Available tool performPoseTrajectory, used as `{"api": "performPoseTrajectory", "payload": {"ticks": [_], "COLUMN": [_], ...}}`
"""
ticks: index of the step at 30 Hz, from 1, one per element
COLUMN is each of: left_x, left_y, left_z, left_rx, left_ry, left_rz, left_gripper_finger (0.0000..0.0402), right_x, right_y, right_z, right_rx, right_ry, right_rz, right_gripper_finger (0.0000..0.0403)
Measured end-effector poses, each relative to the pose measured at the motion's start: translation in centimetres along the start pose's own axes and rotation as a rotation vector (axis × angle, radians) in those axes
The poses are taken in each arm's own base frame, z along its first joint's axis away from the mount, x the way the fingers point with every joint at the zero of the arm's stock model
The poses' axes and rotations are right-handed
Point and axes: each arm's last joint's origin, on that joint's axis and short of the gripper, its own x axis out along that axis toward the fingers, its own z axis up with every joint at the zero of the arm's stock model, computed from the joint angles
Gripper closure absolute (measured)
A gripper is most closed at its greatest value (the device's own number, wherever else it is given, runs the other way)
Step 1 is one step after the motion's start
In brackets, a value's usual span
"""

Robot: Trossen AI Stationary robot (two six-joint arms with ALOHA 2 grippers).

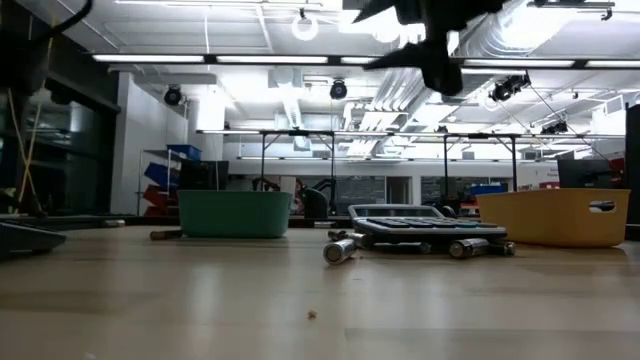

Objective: Sort batteries
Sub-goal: Put the black battery into the blue bin

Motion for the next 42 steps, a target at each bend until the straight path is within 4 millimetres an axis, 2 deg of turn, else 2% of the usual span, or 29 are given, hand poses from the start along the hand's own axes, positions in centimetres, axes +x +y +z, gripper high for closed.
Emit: {"api": "performPoseTrajectory", "payload": {"ticks": [5,8,11,14,19,26,37,39,42], "left_x": [-1.2,-0.4,0.6,1.2,1.7,4.3,7.6,7.8,8.0], "left_y": [3.0,5.0,6.2,6.3,6.2,6.8,7.0,7.1,7.2], "left_z": [3.2,5.1,6.9,9.0,12.2,13.6,14.5,14.6,14.5], "left_rx": [-0.076,-0.148,-0.277,-0.349,-0.335,-0.379,-0.424,-0.414,-0.399], "left_ry": [-0.289,-0.326,-0.369,-0.457,-0.551,-0.44,-0.419,-0.425,-0.415], "left_rz": [-0.02,0.049,0.036,-0.055,-0.137,-0.085,0.07,0.091,0.121], "left_gripper_finger": [0.0399,0.0381,0.0348,0.0311,0.0252,0.0205,0.0212,0.0232,0.0291], "right_x": [-0.3,-0.4,-0.5,-0.5,-0.5,-0.5,-0.5,-0.5,-0.5], "right_y": [1.1,1.5,1.3,1.3,1.0,0.6,-0.3,-0.4,-0.4], "right_z": [1.5,2.6,3.4,4.1,4.4,3.9,3.4,3.3,3.3], "right_rx": [0.017,0.026,0.025,-0.005,-0.042,-0.101,-0.143,-0.151,-0.152], "right_ry": [-0.08,-0.115,-0.136,-0.146,-0.135,-0.053,0.022,0.026,0.026], "right_rz": [0.001,0.009,0.0,-0.002,-0.006,-0.023,-0.106,-0.11,-0.11], "right_gripper_finger": [0.0195,0.0195,0.0195,0.0195,0.0195,0.0195,0.0195,0.0195,0.0195]}}
